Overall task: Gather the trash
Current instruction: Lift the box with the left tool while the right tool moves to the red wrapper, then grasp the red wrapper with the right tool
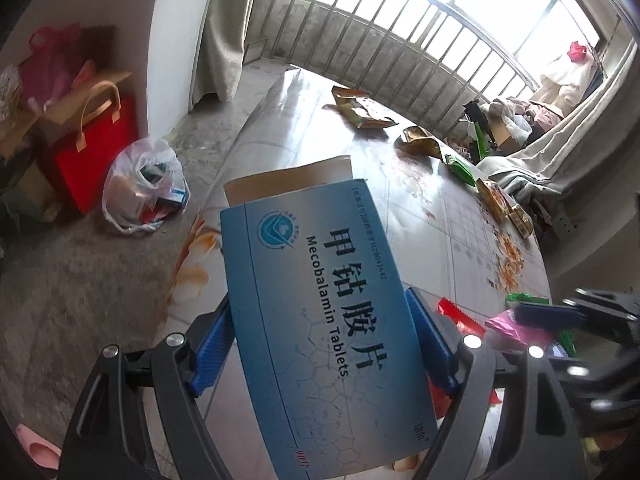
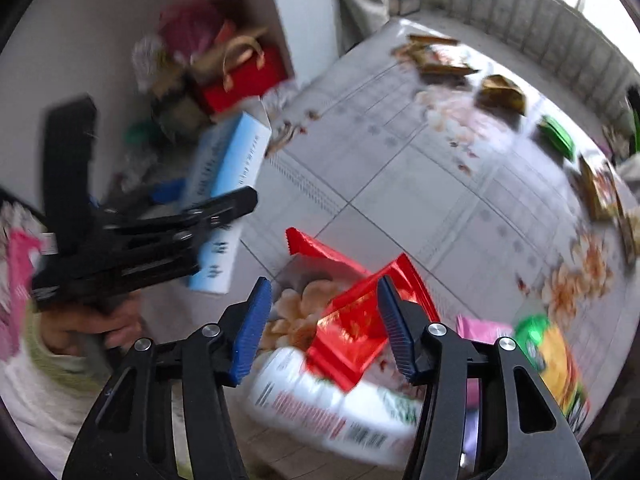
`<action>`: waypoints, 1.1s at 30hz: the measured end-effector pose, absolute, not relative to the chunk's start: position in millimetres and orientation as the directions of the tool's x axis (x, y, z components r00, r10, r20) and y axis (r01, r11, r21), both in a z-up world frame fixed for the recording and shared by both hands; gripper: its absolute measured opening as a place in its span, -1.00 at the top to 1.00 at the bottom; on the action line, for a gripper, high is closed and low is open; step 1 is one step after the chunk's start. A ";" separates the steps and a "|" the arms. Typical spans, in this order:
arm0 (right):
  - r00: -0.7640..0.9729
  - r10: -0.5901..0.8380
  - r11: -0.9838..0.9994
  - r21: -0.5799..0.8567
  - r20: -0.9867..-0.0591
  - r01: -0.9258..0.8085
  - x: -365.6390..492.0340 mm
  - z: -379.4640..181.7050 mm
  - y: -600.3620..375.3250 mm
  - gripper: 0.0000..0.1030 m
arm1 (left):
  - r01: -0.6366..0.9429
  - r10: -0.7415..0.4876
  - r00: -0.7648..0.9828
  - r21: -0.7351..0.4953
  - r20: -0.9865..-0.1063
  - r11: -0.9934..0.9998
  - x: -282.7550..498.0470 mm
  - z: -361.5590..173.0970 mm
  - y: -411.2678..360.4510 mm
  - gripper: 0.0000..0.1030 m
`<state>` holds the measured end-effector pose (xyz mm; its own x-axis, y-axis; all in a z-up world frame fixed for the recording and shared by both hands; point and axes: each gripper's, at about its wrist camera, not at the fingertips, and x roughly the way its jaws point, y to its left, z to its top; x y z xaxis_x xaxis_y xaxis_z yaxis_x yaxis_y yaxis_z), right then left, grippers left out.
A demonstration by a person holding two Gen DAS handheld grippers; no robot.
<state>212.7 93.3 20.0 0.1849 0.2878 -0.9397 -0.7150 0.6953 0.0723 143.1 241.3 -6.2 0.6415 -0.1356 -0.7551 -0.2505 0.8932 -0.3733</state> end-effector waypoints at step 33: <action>0.259 0.353 0.715 0.080 -0.899 -0.695 237.0 16.3 73.6 1.00 | -0.309 -0.075 0.661 -0.363 -0.746 0.879 117.0 2.5 259.6 -0.52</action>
<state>237.0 73.6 16.3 0.2590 0.3528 -0.8992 -0.6948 0.7147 0.0803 117.0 259.6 2.5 0.6615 -0.0753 -0.7462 -0.3093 0.8790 -0.3629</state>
